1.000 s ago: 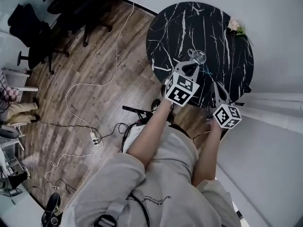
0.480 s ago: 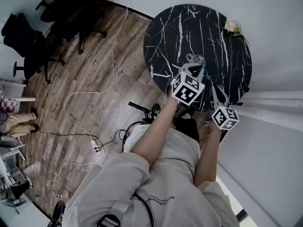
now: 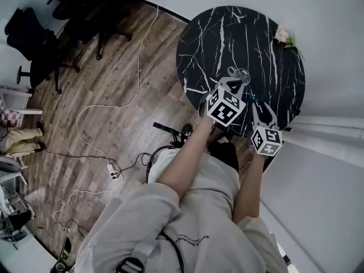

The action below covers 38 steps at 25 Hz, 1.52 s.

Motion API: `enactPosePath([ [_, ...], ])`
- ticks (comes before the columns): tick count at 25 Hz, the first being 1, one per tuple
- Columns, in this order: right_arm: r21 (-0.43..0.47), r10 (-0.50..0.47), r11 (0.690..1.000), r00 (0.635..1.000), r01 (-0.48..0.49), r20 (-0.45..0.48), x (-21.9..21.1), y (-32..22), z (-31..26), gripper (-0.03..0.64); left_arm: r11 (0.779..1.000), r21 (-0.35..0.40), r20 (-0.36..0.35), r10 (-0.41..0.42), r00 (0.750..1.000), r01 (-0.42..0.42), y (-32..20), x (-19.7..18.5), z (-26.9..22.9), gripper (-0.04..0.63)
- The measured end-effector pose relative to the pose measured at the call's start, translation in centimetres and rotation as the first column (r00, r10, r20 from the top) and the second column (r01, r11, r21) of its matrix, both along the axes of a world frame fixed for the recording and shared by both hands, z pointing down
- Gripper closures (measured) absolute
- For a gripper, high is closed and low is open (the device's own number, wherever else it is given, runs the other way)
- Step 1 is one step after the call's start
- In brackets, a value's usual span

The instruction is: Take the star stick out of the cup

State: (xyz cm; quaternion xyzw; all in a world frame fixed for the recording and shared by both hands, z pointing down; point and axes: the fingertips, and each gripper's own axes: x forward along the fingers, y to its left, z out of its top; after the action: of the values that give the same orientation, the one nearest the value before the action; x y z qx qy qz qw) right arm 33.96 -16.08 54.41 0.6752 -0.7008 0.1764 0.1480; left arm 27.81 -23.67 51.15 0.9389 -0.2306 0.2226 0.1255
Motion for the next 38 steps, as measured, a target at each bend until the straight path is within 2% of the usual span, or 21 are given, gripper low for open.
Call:
enactPosePath([
  [4, -0.049, -0.088, 0.996, 0.976, 0.079, -0.198, -0.7, -0.9, -0.5, 0.476, 1.0, 0.015, -0.002, 0.017, 1.0, -0.017, -0.6, 0.2, -0.5, 0.571],
  [7, -0.065, -0.126, 0.992, 0.957, 0.112, -0.261, -1.3, -1.7, -0.9, 0.476, 0.999, 0.017, -0.003, 0.031, 1.0, -0.031, -0.7, 0.5, -0.7, 0.572],
  [10, -0.049, -0.13, 0.991, 0.962, 0.122, -0.24, -1.7, -2.6, -1.2, 0.481, 0.999, 0.02, -0.002, 0.038, 0.999, -0.038, -1.0, 0.8, -0.8, 0.571],
  [14, -0.035, -0.127, 0.992, 0.972, 0.123, -0.196, -1.6, -3.1, -1.5, 0.568, 0.999, 0.025, -0.006, 0.037, 0.999, -0.037, -1.7, 0.8, -1.0, 0.571],
  [24, -0.014, -0.091, 0.996, 0.992, 0.09, -0.085, -1.4, -4.5, -2.2, 0.571, 0.999, 0.012, -0.015, 0.042, 0.999, -0.042, -2.2, 0.7, -0.7, 0.571],
  [33, -0.004, -0.08, 0.997, 0.993, 0.08, -0.09, -1.3, -6.2, -3.2, 0.571, 1.0, 0.021, -0.01, 0.019, 1.0, -0.019, -3.2, 0.2, -1.2, 0.571],
  [38, 0.03, -0.058, 0.998, 0.996, 0.06, -0.072, -1.0, -8.5, -4.5, 0.571, 0.999, 0.03, 0.012, -0.044, 0.999, 0.044, -5.1, -1.4, -1.4, 0.571],
])
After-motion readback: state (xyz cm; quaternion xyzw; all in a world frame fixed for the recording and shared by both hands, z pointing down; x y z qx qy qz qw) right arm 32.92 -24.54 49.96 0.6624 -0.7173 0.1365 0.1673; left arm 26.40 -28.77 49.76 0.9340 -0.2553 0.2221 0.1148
